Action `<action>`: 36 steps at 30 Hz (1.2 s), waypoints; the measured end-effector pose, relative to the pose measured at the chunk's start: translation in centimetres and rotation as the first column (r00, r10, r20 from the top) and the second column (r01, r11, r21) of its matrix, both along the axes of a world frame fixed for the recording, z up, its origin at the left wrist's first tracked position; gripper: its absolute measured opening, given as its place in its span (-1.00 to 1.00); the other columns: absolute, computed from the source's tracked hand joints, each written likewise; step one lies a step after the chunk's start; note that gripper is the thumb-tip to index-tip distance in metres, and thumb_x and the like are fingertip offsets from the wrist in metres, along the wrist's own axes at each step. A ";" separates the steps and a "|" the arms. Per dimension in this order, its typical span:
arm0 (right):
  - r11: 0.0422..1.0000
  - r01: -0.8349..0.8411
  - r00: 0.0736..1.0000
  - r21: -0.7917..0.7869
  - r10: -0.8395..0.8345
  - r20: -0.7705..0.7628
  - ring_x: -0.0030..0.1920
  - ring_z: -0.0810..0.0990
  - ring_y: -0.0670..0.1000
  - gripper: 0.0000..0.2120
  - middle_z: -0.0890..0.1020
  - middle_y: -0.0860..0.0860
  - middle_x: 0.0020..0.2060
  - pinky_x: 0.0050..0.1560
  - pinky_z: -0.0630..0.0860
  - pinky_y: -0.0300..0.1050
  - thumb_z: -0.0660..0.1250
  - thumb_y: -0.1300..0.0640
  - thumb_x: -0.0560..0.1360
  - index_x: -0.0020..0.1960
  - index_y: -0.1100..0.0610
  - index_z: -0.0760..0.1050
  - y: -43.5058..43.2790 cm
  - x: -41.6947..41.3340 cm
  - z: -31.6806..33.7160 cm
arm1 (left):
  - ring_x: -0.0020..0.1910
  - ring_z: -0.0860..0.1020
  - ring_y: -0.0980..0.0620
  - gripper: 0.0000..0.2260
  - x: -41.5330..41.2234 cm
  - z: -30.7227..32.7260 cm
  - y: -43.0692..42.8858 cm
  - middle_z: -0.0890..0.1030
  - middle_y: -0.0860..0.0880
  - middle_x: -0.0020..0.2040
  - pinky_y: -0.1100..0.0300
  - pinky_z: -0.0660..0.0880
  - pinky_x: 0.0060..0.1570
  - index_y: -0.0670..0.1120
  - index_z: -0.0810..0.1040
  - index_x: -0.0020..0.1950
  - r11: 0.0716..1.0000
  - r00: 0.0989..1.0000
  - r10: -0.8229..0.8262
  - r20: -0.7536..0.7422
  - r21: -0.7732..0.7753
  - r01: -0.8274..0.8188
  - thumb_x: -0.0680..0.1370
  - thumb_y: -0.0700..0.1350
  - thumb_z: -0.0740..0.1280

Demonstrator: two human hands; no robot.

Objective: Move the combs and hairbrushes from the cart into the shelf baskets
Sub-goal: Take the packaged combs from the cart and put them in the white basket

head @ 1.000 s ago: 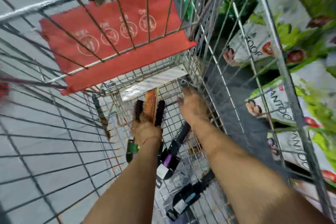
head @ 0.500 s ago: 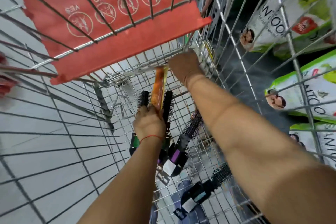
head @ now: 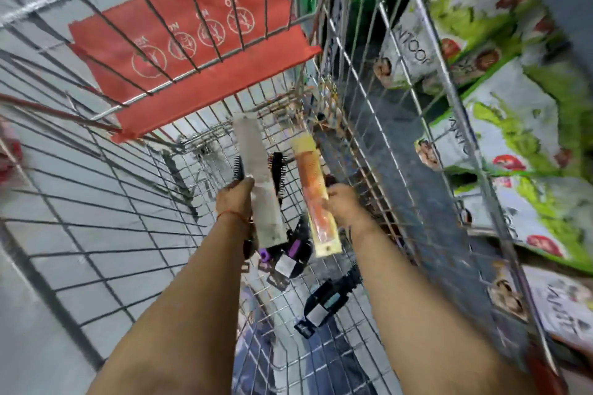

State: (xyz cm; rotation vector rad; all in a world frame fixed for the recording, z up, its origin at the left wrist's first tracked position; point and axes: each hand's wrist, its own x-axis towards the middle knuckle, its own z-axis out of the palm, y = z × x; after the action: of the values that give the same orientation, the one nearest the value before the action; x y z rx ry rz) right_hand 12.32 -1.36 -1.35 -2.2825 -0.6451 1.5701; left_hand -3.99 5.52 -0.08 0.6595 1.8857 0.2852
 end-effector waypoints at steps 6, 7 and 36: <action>0.977 0.208 0.978 0.049 -0.207 -0.035 0.10 0.59 0.20 -0.80 0.59 0.19 0.12 0.10 0.57 0.04 0.30 0.18 0.49 0.08 0.23 0.49 -3.4 -0.1 0.4 | -0.62 0.58 -0.01 -0.83 1.2 2.0 -1.6 0.63 -0.11 -0.57 0.24 0.56 -0.54 -0.23 0.41 -0.01 0.984 0.862 0.097 0.497 -0.176 -0.009 0.48 -0.30 0.07; 0.975 0.215 0.976 0.049 -0.214 -0.025 0.12 0.59 0.23 -0.79 0.59 0.20 0.12 0.13 0.57 0.08 0.30 0.16 0.49 0.07 0.24 0.49 -4.0 -0.1 0.4 | -0.59 0.59 -0.03 -0.80 1.5 1.9 -2.0 0.64 -0.13 -0.53 0.22 0.58 -0.50 -0.23 0.40 0.06 0.985 0.877 0.051 0.478 -0.171 0.035 0.48 -0.33 0.08; 0.223 0.833 0.528 0.507 -0.594 -0.607 -0.47 0.63 -0.10 -0.75 0.67 -0.03 -0.46 -0.40 0.58 -0.21 0.20 0.42 0.47 -0.28 0.18 0.51 -17.1 -3.0 23.2 | -0.52 0.64 0.14 -0.63 4.5 24.4 -5.5 0.67 0.04 -0.49 0.29 0.58 -0.49 -0.07 0.68 -0.41 0.735 -0.037 -0.439 0.898 0.382 0.561 -0.15 -0.13 0.66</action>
State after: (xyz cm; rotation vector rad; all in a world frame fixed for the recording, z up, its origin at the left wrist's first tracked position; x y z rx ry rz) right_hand 9.28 -18.44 21.86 -1.2649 -0.0219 0.8177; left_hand 0.48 0.03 24.36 0.7741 0.2503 0.0497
